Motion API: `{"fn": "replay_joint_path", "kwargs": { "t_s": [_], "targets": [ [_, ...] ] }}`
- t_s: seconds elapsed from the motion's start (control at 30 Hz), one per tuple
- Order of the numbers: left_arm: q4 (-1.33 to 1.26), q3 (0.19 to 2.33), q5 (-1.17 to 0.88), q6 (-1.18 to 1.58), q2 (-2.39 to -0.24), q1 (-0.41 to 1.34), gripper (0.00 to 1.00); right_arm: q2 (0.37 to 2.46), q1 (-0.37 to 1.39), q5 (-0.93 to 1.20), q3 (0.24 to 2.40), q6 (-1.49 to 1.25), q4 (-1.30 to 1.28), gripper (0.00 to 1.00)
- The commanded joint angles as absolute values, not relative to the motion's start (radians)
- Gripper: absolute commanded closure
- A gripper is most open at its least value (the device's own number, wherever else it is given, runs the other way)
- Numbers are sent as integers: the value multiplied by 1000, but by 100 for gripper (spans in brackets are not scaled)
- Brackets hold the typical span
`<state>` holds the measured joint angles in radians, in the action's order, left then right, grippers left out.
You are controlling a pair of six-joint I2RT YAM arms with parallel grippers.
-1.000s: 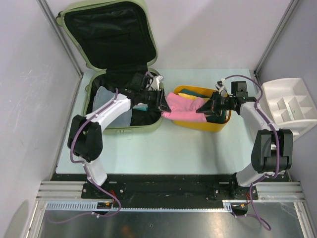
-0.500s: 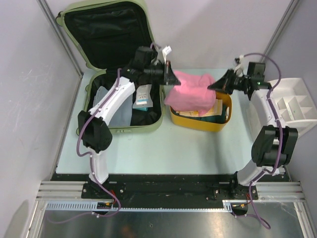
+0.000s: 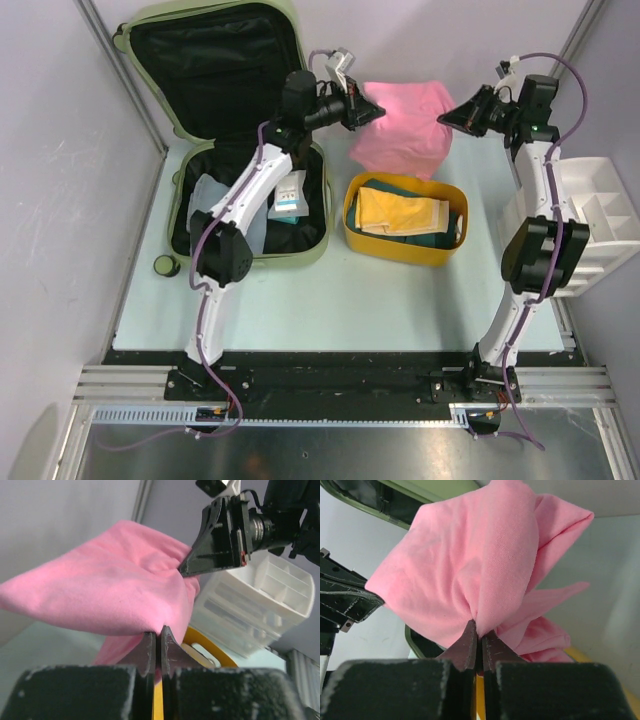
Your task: Open, take out, and arrange the luggage
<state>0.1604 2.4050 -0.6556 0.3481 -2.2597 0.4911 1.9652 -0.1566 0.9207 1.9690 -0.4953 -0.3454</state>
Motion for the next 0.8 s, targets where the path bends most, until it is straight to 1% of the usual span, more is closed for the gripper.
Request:
{"fn": "replay_joint_path", "kwargs": {
  "t_s": [0.0,0.03,0.1,0.27,0.37,0.47,0.5,0.57,0.6,0.7,0.77],
  "targets": [
    [-271,2351,-595,351,-2293,492,100,2012,-176,882,2077,-494,-226,100],
    [-288,2415,-594,342,-2345,495,100,2048,-184,882,2098,-500,-222,100],
    [-316,2466,-582,319,-2378,499,100,2080,-189,885,2161,-496,-218,100],
    [-342,2431,-597,288,-2402,509,100,2111,-195,888,2184,-456,-228,100],
    [-341,2361,-627,284,-2376,509,100,2077,-196,896,2099,-399,-253,100],
    [-342,2249,-679,298,-2330,511,100,2013,-195,911,1982,-358,-284,100],
    [-342,2170,-693,302,-2282,511,100,1993,-196,914,1950,-350,-288,100],
    [-342,2076,-728,310,-2232,514,100,1919,-198,920,1840,-333,-307,100],
    [-342,1983,-741,310,-2182,514,100,1892,-198,922,1806,-325,-317,100],
    [-342,1817,-770,302,-2111,517,100,1801,-198,919,1652,-301,-345,100],
    [-342,1754,-782,301,-2059,518,100,1761,-198,920,1577,-296,-365,100]
  ]
}}
